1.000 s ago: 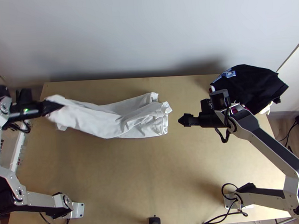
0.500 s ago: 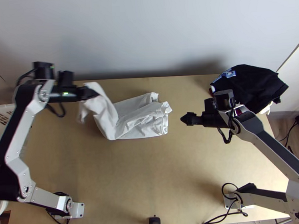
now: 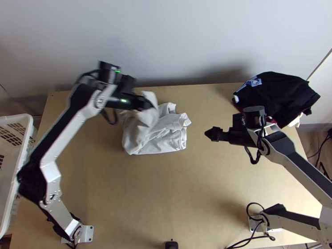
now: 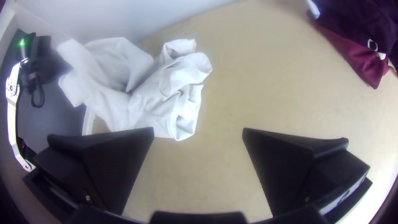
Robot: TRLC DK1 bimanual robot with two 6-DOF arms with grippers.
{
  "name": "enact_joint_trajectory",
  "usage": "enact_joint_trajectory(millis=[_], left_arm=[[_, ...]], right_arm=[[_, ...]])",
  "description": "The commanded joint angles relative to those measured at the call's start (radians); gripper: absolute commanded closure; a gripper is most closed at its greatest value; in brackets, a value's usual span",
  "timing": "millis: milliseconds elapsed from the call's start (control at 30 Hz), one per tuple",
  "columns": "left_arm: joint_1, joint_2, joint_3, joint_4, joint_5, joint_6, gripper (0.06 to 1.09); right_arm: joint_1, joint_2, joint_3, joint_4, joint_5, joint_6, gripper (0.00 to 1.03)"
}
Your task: Fold the t-shirt
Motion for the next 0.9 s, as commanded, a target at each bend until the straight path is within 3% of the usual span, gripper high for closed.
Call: enact_joint_trajectory(millis=[0,100,167,233,267,333,367,400,700,867], left_arm=[[-0.173,0.095,0.064,0.030,-0.075,-0.010,1.01],[-0.231,0.147,0.064,0.044,-0.116,-0.001,1.01],[-0.279,0.218,0.064,0.082,-0.205,0.022,1.00],[-0.287,0.245,0.064,0.105,-0.208,0.032,0.95],[-0.294,0.264,0.064,0.140,-0.213,0.030,0.79],[-0.314,0.290,0.064,0.199,-0.230,0.038,0.28],[-0.331,0.299,0.064,0.237,-0.270,0.036,0.17],[-0.345,0.311,0.068,0.272,-0.294,0.035,0.13],[-0.365,0.408,0.294,0.305,-0.477,0.064,0.11],[-0.287,0.340,0.299,0.245,-0.477,0.070,0.11]], right_arm=[[-0.018,-0.020,-0.062,0.051,0.000,0.011,0.04],[-0.020,-0.045,-0.087,0.055,-0.006,0.011,0.04],[-0.018,-0.085,-0.115,0.065,-0.021,0.011,0.04],[-0.015,-0.102,-0.127,0.066,-0.020,0.013,0.04],[-0.011,-0.112,-0.138,0.066,-0.020,0.013,0.04],[-0.002,-0.132,-0.164,0.071,-0.021,0.014,0.04],[0.005,-0.140,-0.174,0.071,-0.021,0.014,0.04],[0.011,-0.148,-0.187,0.071,-0.021,0.014,0.04],[0.054,-0.229,-0.245,0.069,-0.027,0.019,0.04],[0.083,-0.240,-0.260,0.061,-0.038,0.031,0.04]])
